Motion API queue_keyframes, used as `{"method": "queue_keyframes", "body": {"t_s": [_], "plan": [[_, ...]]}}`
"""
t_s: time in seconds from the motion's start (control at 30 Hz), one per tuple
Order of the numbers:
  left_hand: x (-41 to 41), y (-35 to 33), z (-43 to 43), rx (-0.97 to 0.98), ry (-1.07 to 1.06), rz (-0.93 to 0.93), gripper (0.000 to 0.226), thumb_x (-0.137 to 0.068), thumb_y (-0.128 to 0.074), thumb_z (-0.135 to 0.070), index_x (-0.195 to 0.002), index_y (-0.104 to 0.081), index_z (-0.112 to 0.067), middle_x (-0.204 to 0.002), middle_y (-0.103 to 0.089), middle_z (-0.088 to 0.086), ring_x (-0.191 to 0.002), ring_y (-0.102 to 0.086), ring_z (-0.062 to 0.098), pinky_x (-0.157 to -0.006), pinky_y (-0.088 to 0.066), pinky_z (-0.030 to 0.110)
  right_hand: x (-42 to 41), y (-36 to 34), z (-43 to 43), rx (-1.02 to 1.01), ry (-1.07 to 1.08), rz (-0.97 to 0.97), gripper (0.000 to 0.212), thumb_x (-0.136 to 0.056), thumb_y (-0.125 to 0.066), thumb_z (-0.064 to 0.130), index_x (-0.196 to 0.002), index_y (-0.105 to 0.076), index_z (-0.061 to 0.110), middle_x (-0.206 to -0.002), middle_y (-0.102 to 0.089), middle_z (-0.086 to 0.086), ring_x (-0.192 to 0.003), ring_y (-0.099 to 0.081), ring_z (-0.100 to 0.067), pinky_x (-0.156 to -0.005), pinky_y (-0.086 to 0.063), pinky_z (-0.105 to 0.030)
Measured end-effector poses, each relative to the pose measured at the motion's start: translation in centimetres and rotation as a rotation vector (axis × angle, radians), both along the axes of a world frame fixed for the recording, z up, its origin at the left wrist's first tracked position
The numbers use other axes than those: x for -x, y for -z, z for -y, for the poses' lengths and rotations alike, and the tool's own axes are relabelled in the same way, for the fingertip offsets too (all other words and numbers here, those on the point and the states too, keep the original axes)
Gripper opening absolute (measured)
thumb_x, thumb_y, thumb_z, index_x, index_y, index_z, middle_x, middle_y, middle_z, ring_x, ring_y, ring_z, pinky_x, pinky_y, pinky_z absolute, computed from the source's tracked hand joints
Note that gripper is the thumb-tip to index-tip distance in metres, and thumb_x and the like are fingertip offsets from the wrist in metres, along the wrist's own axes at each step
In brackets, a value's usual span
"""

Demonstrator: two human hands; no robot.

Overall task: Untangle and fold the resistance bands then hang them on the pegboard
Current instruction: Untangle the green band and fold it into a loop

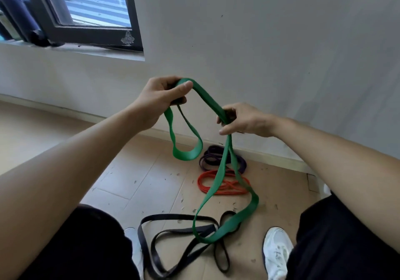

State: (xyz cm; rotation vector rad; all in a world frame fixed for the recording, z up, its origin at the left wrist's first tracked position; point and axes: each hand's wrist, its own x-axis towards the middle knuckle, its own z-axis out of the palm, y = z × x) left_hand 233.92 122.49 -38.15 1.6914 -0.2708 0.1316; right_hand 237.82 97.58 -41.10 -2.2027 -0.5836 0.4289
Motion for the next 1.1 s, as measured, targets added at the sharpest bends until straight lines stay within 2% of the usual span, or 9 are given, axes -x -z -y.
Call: {"method": "queue_keyframes", "body": {"t_s": [0.1,0.2,0.33,0.4,0.53,0.6,0.7,0.87,1.1], "plan": [[-0.4,0.3,-1.0,0.017,-0.006,0.017,0.023,-0.085,-0.069,-0.03,-0.099,-0.071,-0.012,-0.081,-0.06,-0.002,-0.076,-0.061,0.009,-0.087,-0.056,0.025,-0.5,0.0,0.4,0.02,0.012,0.064,0.029,-0.08,-0.081,0.006,-0.105,-0.068,0.004,-0.087,-0.062,-0.008,-0.066,-0.058,-0.007,-0.057,-0.045,-0.017],[-0.7,0.2,-1.2,0.011,0.002,0.044,0.03,-0.084,-0.069,-0.033,-0.104,-0.071,-0.01,-0.081,-0.061,-0.003,-0.076,-0.062,0.008,-0.087,-0.056,0.024,-0.6,0.1,0.1,0.076,0.001,0.098,0.03,-0.079,-0.084,0.014,-0.104,-0.069,0.006,-0.088,-0.064,-0.007,-0.075,-0.062,-0.013,-0.068,-0.053,-0.028],[-1.2,0.0,-2.4,0.001,-0.017,0.048,0.036,-0.082,-0.069,-0.039,-0.106,-0.072,-0.012,-0.079,-0.062,-0.004,-0.074,-0.063,0.007,-0.083,-0.054,0.022,-0.6,-1.1,0.2,-0.031,0.01,0.145,0.026,-0.082,-0.084,0.019,-0.097,-0.071,0.001,-0.079,-0.064,-0.002,-0.068,-0.062,-0.003,-0.064,-0.053,-0.021],[-1.3,0.5,-4.3,-0.075,-0.004,-0.017,0.045,-0.078,-0.074,-0.051,-0.107,-0.073,-0.016,-0.078,-0.067,-0.008,-0.079,-0.066,0.008,-0.083,-0.053,0.022,-0.5,-1.9,0.7,-0.092,0.023,0.158,0.027,-0.084,-0.083,0.023,-0.1,-0.073,0.004,-0.08,-0.064,-0.004,-0.071,-0.062,-0.009,-0.07,-0.054,-0.03],[-1.2,2.6,-6.7,-0.35,0.146,-0.158,0.061,-0.065,-0.078,-0.074,-0.101,-0.077,-0.025,-0.092,-0.073,0.002,-0.092,-0.069,0.018,-0.085,-0.054,0.027,0.1,-3.0,1.2,-0.212,0.044,0.187,0.03,-0.086,-0.08,0.019,-0.112,-0.07,0.009,-0.092,-0.074,0.001,-0.08,-0.07,-0.009,-0.077,-0.056,-0.022],[-1.2,3.1,-6.5,-0.43,0.219,-0.226,0.071,-0.063,-0.081,-0.07,-0.109,-0.073,-0.017,-0.098,-0.074,0.006,-0.094,-0.07,0.022,-0.091,-0.054,0.033,0.3,-3.4,1.1,-0.286,0.055,0.172,0.035,-0.087,-0.078,0.017,-0.118,-0.065,0.008,-0.1,-0.075,-0.004,-0.088,-0.073,-0.01,-0.082,-0.058,-0.024],[-1.1,2.9,-4.9,-0.514,0.274,-0.267,0.065,-0.066,-0.083,-0.055,-0.113,-0.07,-0.012,-0.099,-0.074,0.011,-0.094,-0.071,0.024,-0.089,-0.056,0.038,0.4,-3.8,0.5,-0.33,0.05,0.208,0.037,-0.087,-0.077,0.019,-0.12,-0.064,0.008,-0.103,-0.074,-0.005,-0.091,-0.073,-0.011,-0.084,-0.058,-0.024],[-0.6,1.2,-1.7,-0.358,0.29,-0.241,0.051,-0.079,-0.078,-0.041,-0.118,-0.067,-0.009,-0.111,-0.071,0.014,-0.106,-0.071,0.026,-0.097,-0.056,0.037,0.7,-3.6,-1.0,-0.289,-0.018,0.261,0.034,-0.086,-0.08,0.021,-0.118,-0.069,0.015,-0.101,-0.076,-0.003,-0.093,-0.073,-0.013,-0.085,-0.058,-0.024],[0.0,0.1,1.4,-0.254,0.266,-0.162,0.037,-0.086,-0.079,-0.033,-0.108,-0.072,-0.004,-0.082,-0.061,-0.001,-0.073,-0.056,0.012,-0.075,-0.049,0.03,0.7,-2.8,-2.0,-0.178,-0.069,0.185,0.048,-0.079,-0.086,0.014,-0.121,-0.062,0.014,-0.099,-0.073,-0.008,-0.091,-0.072,-0.017,-0.081,-0.058,-0.026]]}}
